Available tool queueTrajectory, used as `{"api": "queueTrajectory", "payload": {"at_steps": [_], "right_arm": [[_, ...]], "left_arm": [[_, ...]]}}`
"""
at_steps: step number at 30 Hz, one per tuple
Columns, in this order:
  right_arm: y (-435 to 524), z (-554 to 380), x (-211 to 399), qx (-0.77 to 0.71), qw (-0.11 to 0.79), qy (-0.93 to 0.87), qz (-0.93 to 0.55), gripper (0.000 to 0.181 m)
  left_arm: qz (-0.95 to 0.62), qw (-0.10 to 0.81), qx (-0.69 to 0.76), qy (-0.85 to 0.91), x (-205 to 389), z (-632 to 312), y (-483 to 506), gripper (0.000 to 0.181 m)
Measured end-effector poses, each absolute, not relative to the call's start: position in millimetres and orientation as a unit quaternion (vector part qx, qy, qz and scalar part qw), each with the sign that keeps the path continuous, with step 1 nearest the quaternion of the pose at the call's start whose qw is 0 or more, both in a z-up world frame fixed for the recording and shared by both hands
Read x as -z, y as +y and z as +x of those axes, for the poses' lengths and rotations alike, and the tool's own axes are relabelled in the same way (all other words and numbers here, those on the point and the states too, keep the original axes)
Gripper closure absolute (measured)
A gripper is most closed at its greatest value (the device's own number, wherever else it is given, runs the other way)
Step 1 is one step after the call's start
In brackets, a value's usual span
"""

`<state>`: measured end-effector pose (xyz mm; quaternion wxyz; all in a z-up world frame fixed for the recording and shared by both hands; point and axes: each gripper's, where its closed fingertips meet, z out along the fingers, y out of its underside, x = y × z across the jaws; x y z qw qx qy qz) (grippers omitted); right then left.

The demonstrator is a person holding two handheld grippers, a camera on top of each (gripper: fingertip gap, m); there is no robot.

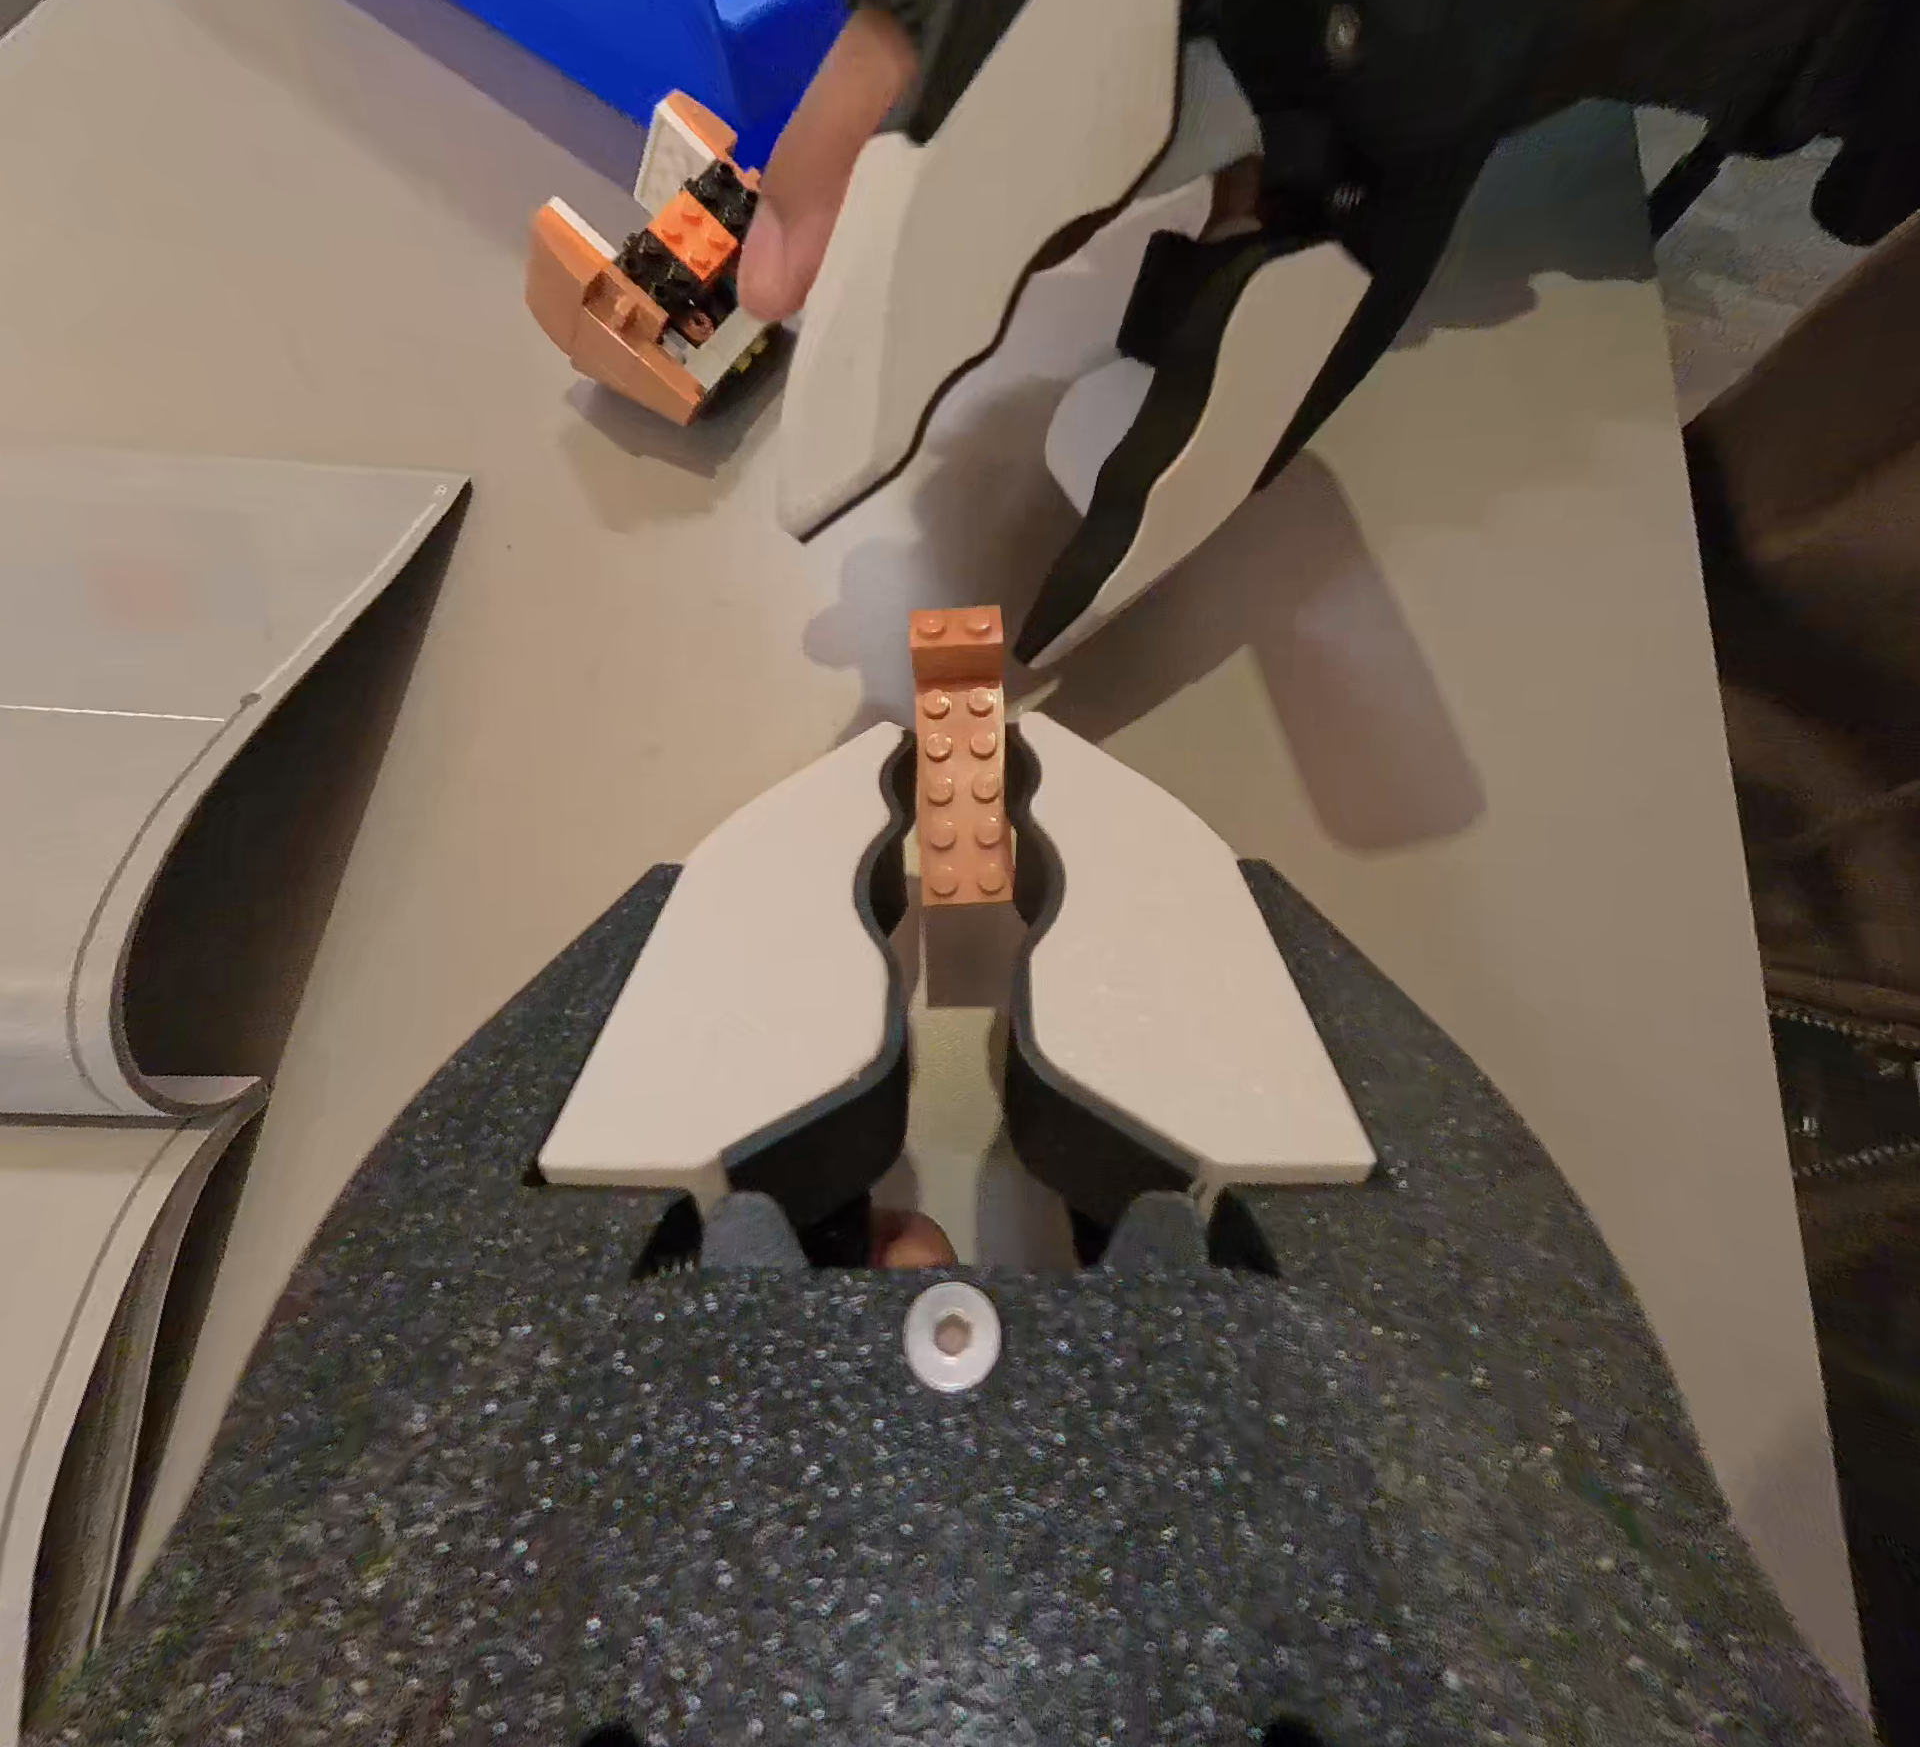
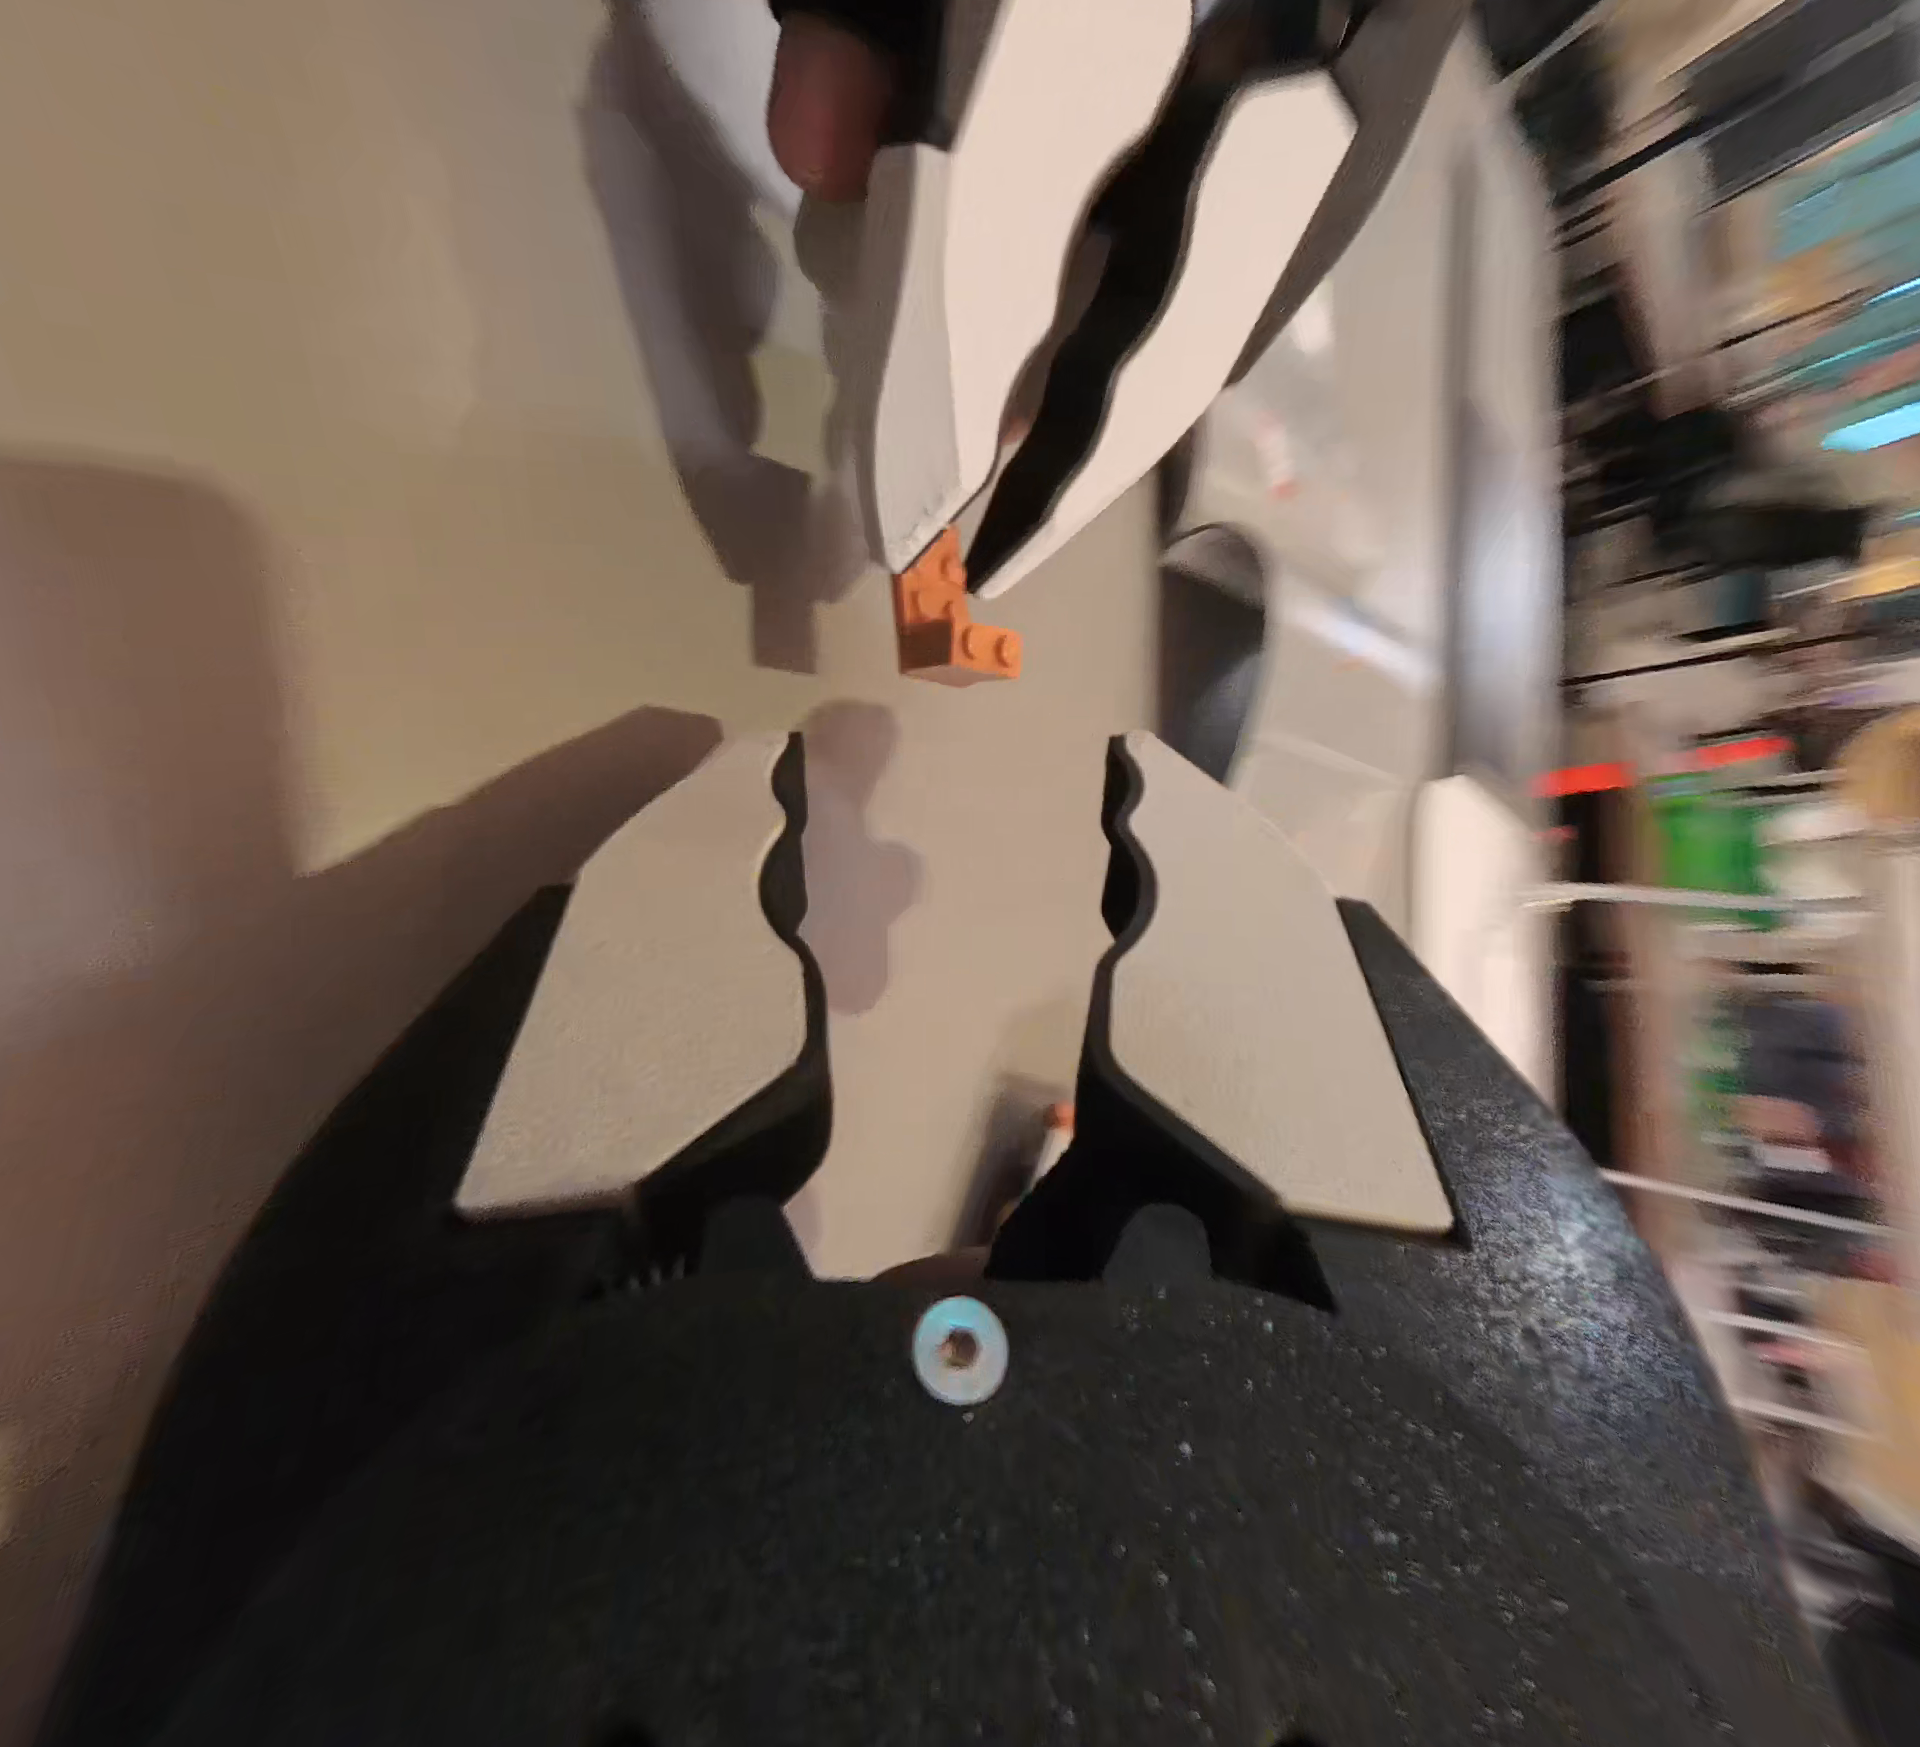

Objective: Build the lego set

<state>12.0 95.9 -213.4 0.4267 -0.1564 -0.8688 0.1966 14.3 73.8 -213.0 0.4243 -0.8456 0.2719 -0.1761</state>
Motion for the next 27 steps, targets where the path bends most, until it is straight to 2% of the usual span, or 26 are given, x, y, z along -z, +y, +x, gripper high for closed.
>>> {"api": "queueTrajectory", "payload": {"at_steps": [10, 15, 20, 27], "right_arm": [[82, -2, 199, -0.141, 0.563, -0.813, -0.043, 0.128], [76, -6, 200, -0.133, 0.577, -0.806, -0.024, 0.134], [75, -8, 198, -0.126, 0.59, -0.797, -0.014, 0.163], [74, -8, 199, -0.148, 0.568, -0.809, -0.03, 0.164]], "left_arm": [[-0.842, 0.432, 0.206, 0.25, 205, 11, 74, 0.165], [-0.837, 0.437, 0.217, 0.249, 201, 13, 73, 0.166], [-0.829, 0.44, 0.248, 0.241, 196, 17, 72, 0.166], [-0.827, 0.44, 0.26, 0.236, 195, 17, 72, 0.166]]}}
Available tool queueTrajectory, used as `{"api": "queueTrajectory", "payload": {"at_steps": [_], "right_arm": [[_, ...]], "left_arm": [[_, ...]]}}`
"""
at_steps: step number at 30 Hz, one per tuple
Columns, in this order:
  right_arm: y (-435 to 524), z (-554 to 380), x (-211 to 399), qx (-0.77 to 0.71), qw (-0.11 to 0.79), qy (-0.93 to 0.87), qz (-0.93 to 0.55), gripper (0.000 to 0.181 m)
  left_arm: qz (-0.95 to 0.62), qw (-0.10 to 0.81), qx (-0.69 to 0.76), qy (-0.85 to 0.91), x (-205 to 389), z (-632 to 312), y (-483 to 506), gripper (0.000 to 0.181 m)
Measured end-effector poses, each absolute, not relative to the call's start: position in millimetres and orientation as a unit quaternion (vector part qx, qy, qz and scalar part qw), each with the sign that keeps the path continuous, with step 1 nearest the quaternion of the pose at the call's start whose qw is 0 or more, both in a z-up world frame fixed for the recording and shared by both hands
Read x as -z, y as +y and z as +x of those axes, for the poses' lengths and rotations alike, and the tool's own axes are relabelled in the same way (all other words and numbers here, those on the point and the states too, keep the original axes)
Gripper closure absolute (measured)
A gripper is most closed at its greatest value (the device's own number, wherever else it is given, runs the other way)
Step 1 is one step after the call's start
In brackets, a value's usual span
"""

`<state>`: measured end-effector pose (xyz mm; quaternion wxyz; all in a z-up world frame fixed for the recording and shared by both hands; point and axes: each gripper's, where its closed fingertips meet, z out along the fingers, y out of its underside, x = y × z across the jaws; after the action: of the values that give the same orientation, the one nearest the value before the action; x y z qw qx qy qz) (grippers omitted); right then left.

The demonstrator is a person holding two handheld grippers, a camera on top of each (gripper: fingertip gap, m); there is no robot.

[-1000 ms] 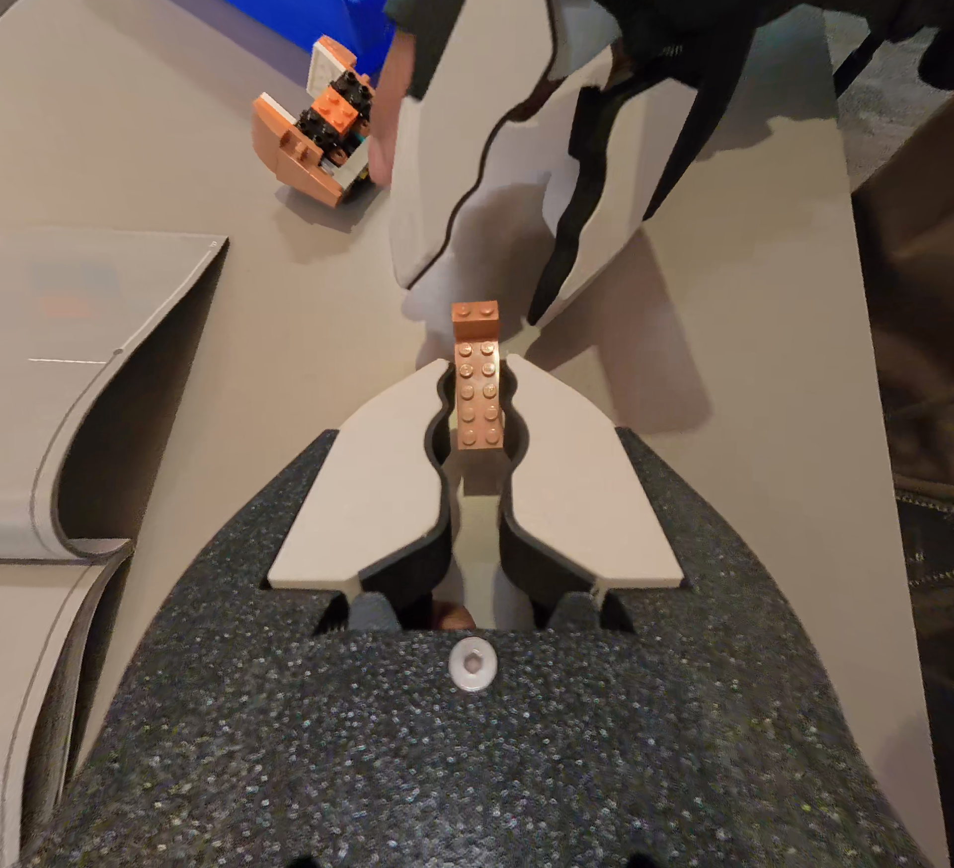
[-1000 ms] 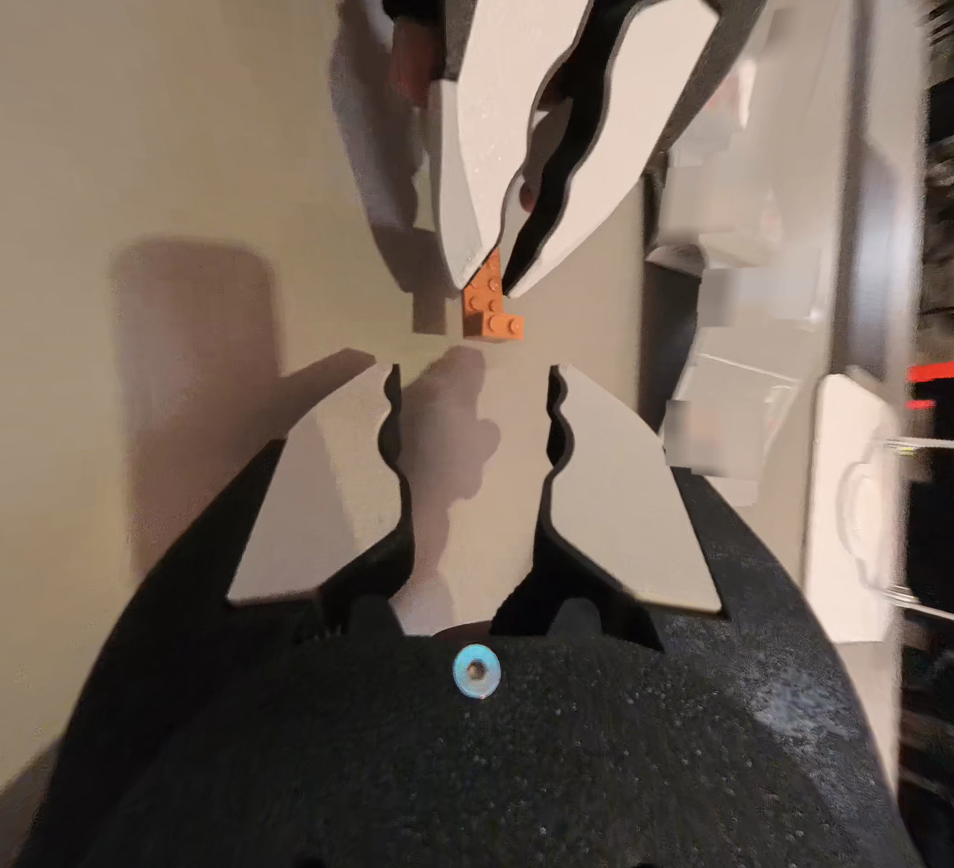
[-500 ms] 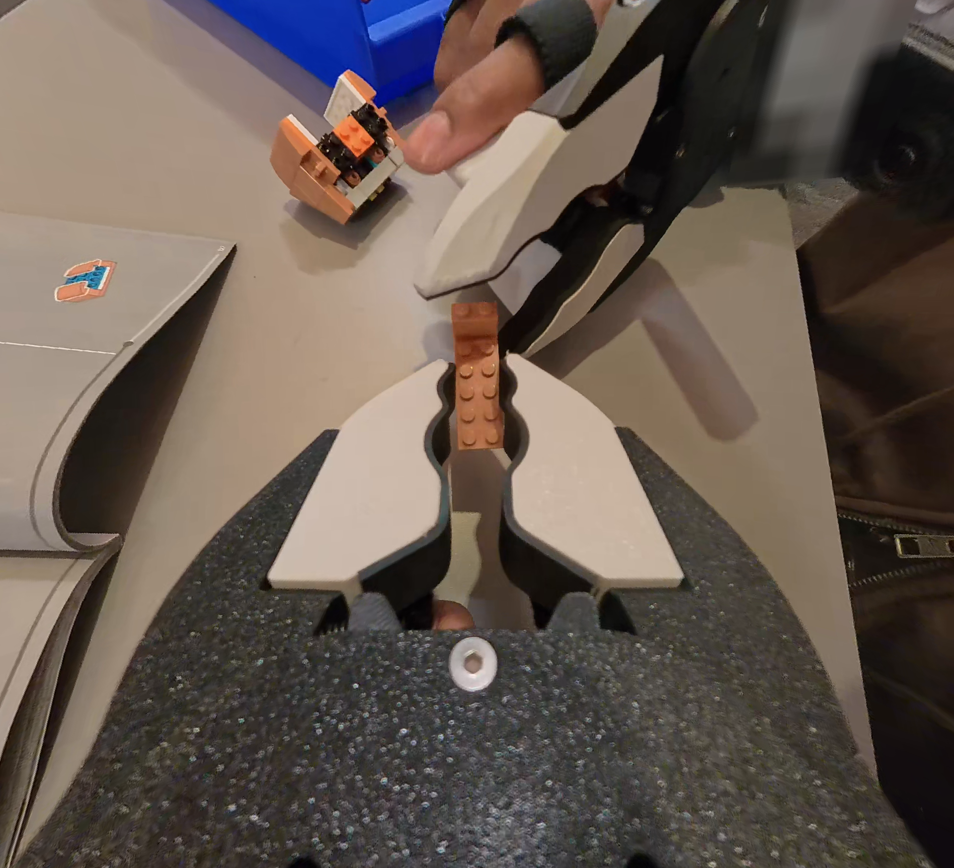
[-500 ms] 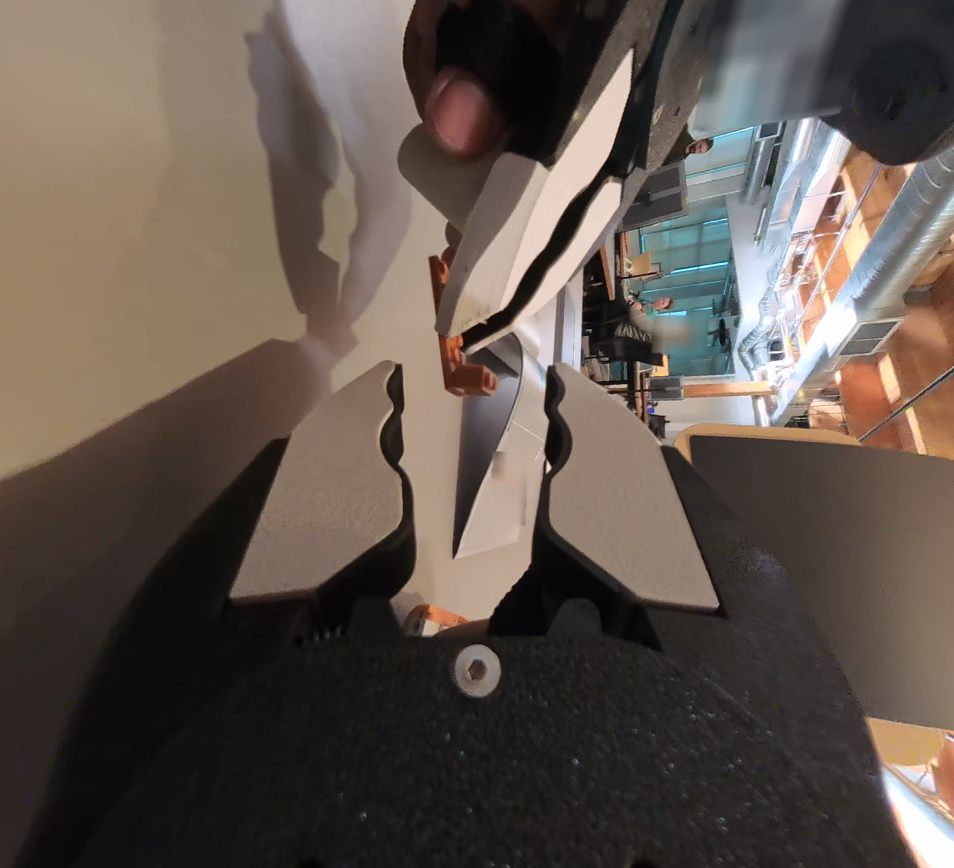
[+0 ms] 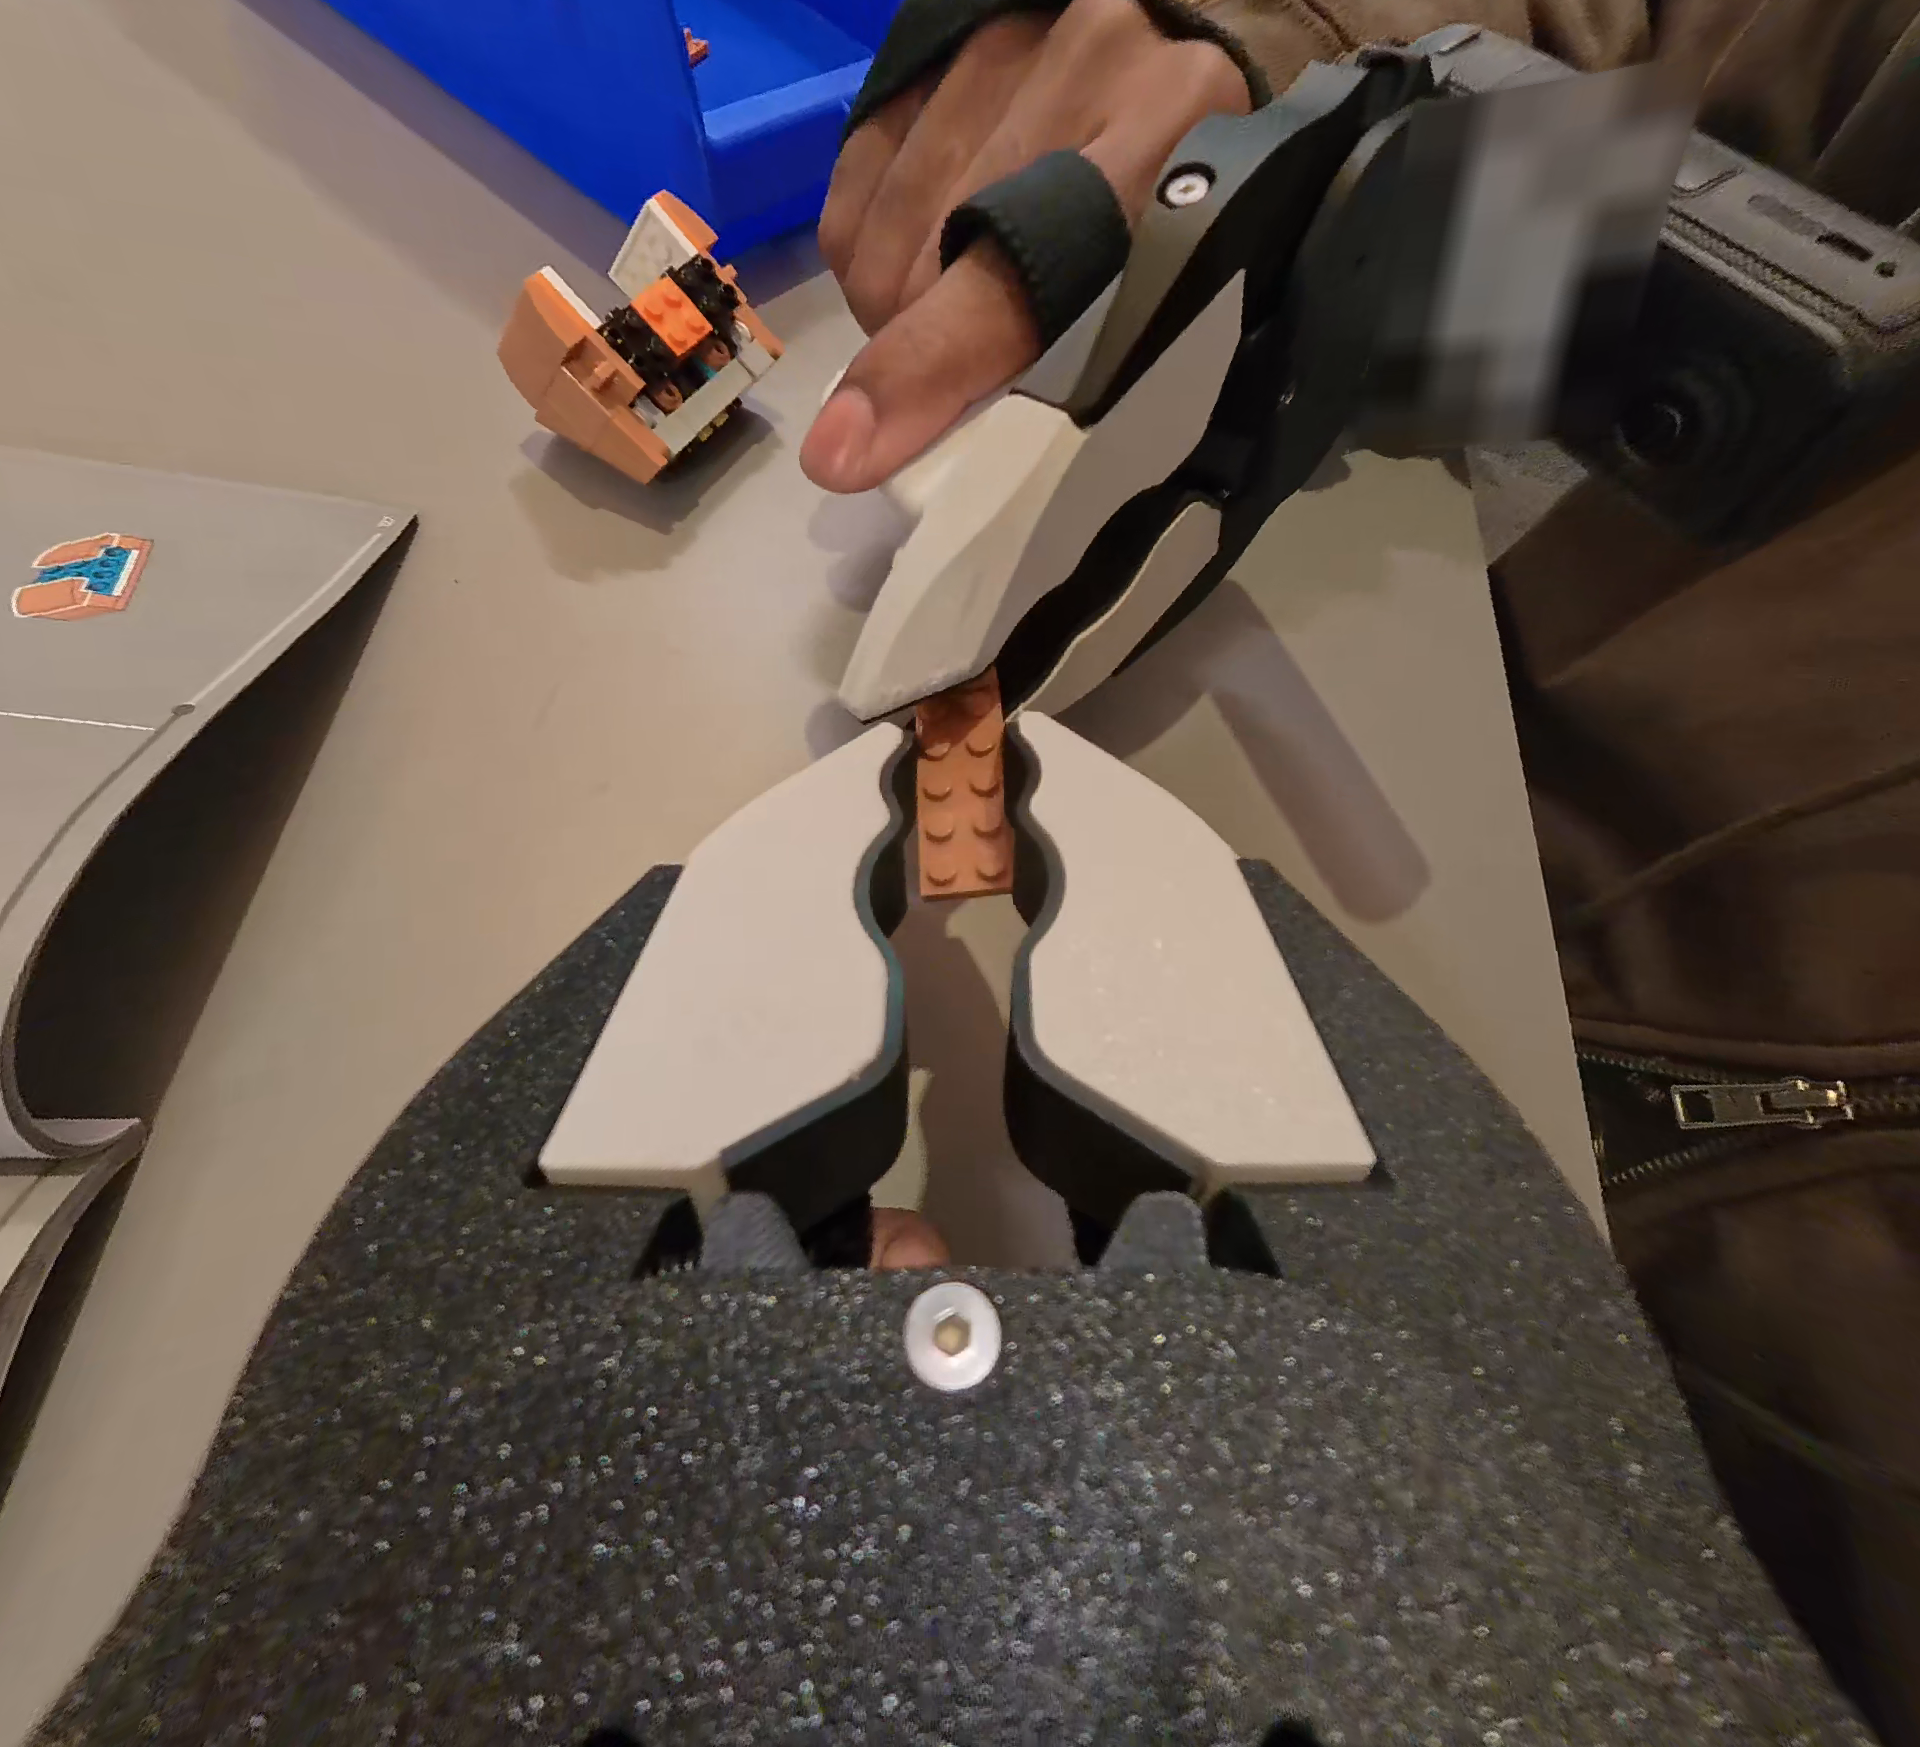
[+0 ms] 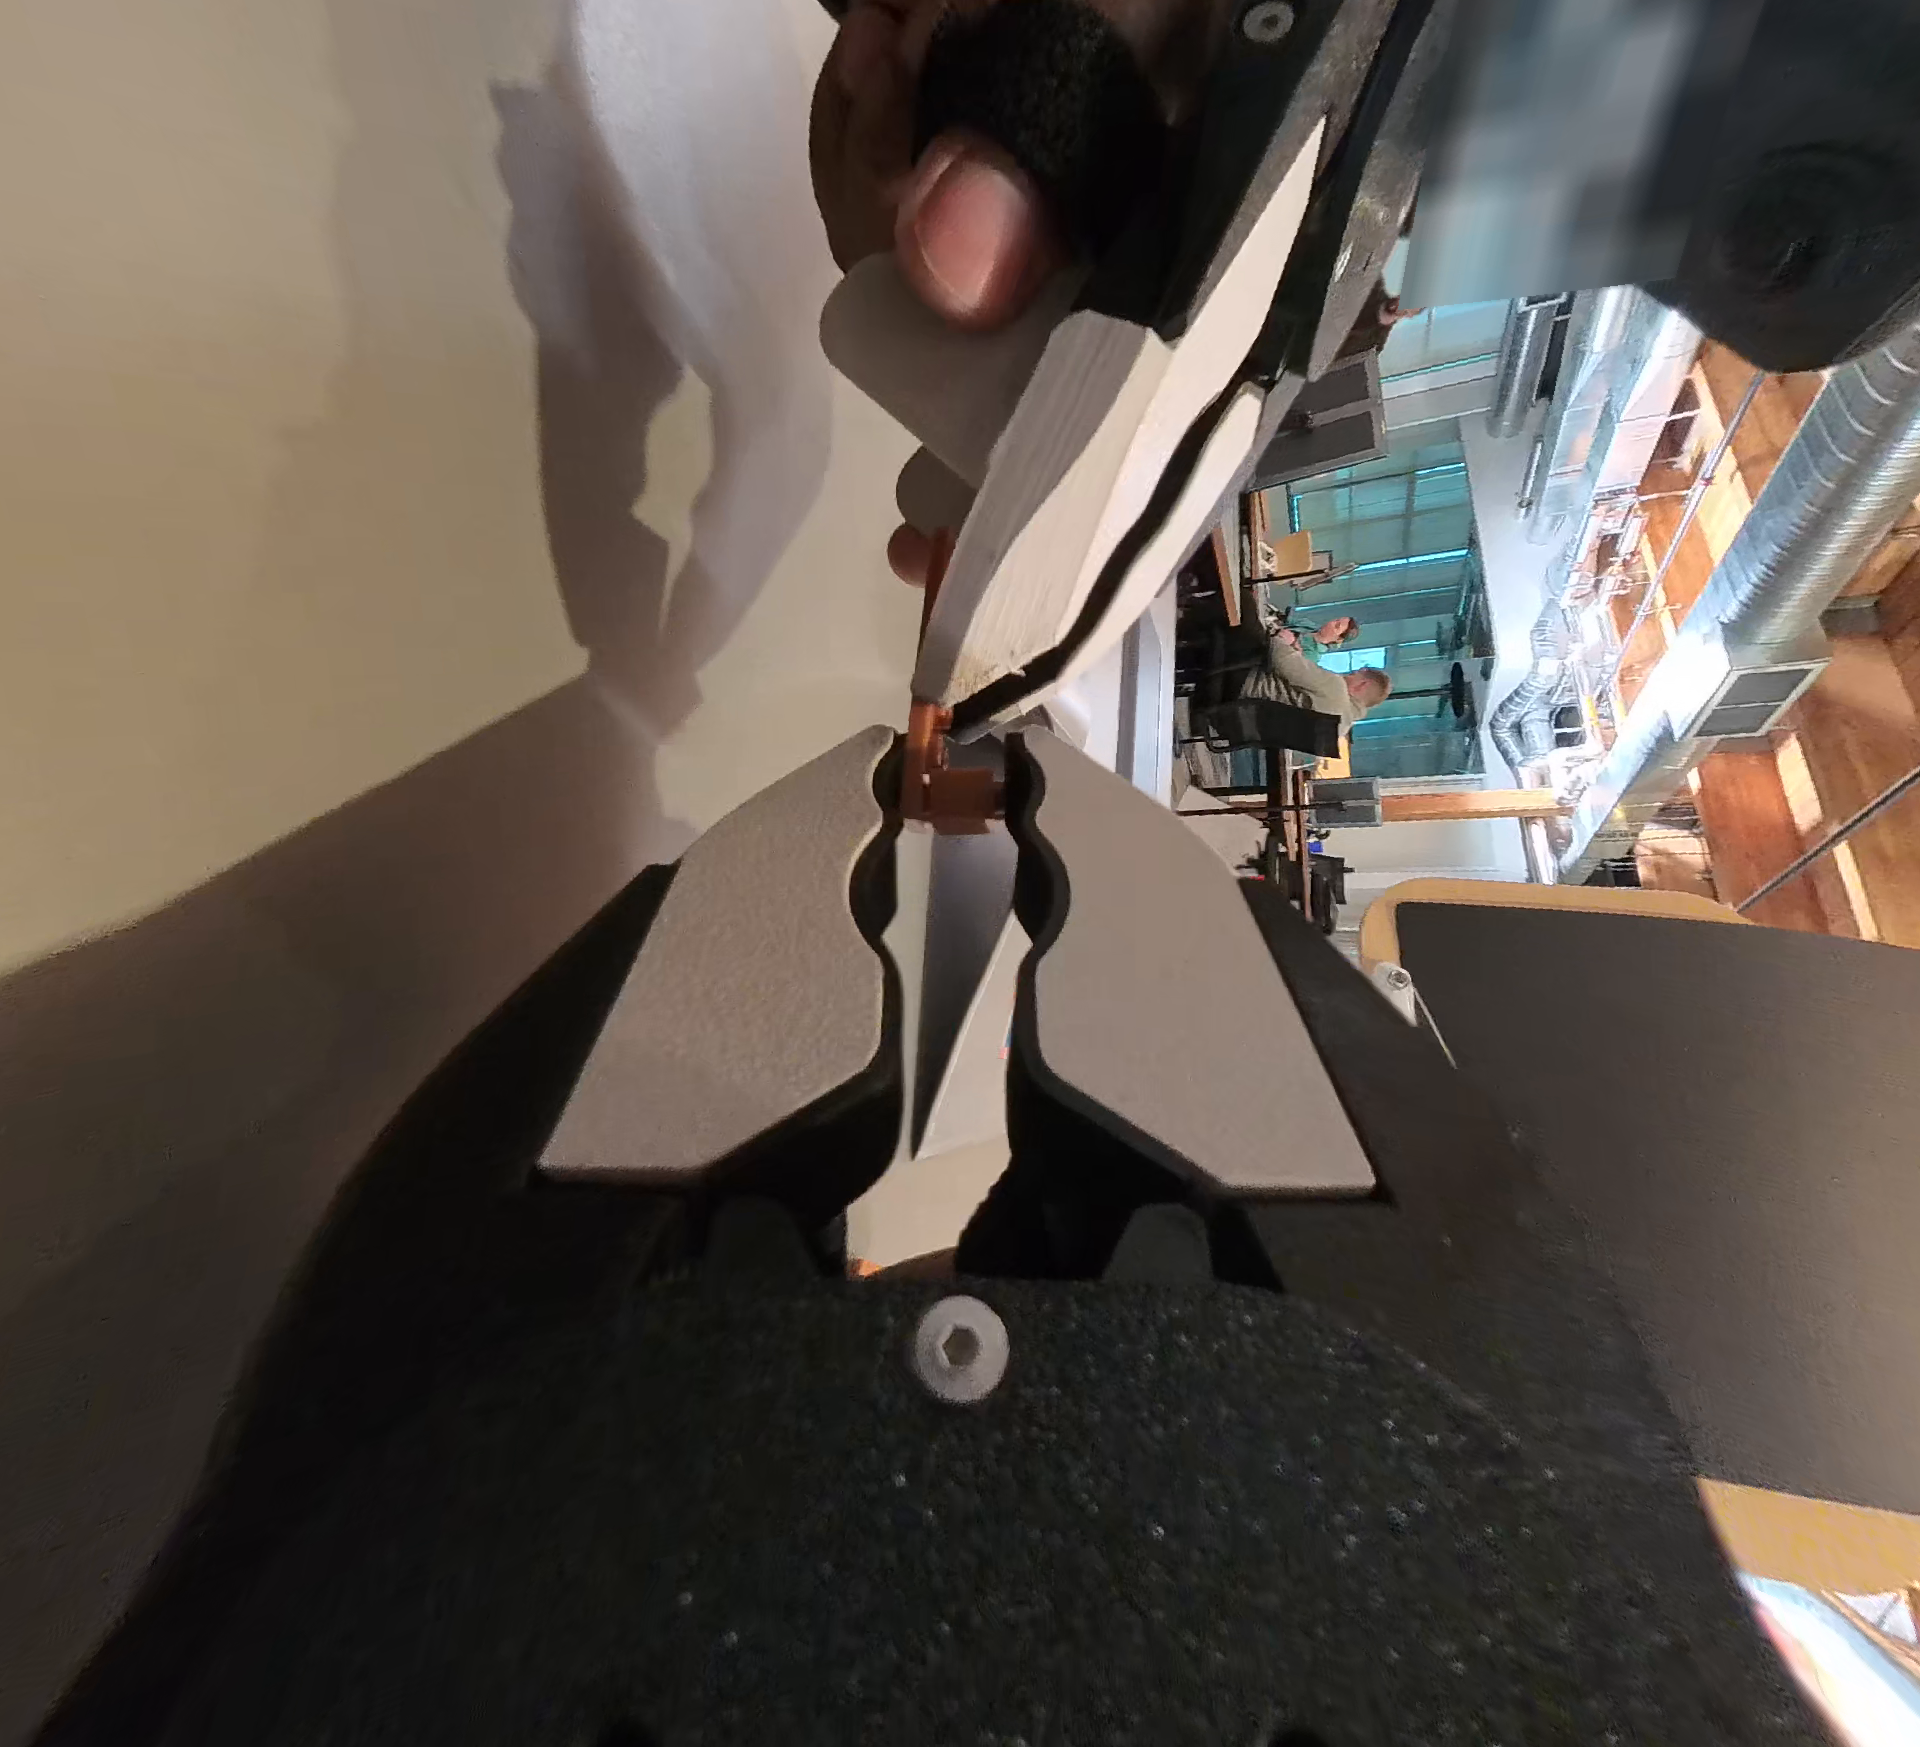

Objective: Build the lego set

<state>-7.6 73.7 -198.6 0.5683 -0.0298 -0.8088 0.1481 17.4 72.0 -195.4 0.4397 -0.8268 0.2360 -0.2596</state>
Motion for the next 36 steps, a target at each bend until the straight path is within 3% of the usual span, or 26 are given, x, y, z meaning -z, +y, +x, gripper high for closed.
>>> {"api": "queueTrajectory", "payload": {"at_steps": [17, 26, 36], "right_arm": [[73, -4, 197, -0.147, 0.55, -0.821, -0.036, 0.166], [82, -6, 194, -0.113, 0.577, -0.808, -0.034, 0.165], [80, -3, 186, -0.095, 0.6, -0.794, -0.02, 0.165]], "left_arm": [[-0.821, 0.443, 0.278, 0.23, 193, 20, 72, 0.165], [-0.832, 0.429, 0.277, 0.218, 196, 11, 70, 0.137], [-0.819, 0.454, 0.264, 0.231, 199, 19, 77, 0.155]]}}
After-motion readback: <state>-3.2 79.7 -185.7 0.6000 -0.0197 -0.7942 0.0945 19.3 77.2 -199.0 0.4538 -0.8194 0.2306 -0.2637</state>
